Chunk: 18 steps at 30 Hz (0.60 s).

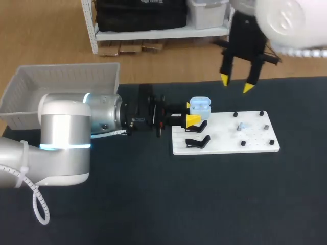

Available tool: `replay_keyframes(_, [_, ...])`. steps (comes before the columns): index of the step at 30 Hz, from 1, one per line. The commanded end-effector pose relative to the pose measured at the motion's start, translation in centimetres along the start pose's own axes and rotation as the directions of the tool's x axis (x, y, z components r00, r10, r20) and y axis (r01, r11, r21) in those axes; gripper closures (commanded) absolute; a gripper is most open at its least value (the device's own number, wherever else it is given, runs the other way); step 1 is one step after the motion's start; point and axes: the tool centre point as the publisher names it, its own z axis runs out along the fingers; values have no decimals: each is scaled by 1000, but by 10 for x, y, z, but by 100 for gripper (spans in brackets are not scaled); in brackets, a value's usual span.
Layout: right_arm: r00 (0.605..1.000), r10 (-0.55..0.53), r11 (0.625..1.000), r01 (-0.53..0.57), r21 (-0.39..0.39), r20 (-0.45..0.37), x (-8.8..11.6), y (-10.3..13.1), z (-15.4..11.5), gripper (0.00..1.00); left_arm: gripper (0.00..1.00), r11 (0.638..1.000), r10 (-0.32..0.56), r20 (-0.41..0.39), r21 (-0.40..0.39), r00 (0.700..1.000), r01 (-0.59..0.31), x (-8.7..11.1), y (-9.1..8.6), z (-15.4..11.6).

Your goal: Pick up each earbud case from the left stands, insert the matching earbuds, close the lid, and place the case in the box.

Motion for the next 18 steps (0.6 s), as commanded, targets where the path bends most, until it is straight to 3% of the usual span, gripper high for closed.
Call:
replay_keyframes(1, [999, -20, 977, 26, -214, 32, -6, -31, 14, 51, 100, 1000, 3, 3, -2, 1000, -3, 1, 0, 0])
replay_keyframes(7, [995, -90, 973, 96, -209, 39, -22, -43, 40, 50, 100, 1000, 3, 3, -2, 1000, -3, 1, 0, 0])
replay_keyframes(12, [987, -154, 968, 158, -196, 34, -26, -44, 66, 27, 100, 1000, 3, 3, -2, 1000, -3, 1, 0, 0])
replay_keyframes(15, [983, -181, 965, 185, -188, 38, -30, -43, 82, 24, 100, 1000, 3, 3, -2, 1000, -3, 1, 0, 0])
replay_keyframes(18, [981, -193, 966, 196, -169, 30, -34, -42, 96, 29, 100, 1000, 3, 3, -2, 1000, -3, 1, 0, 0])
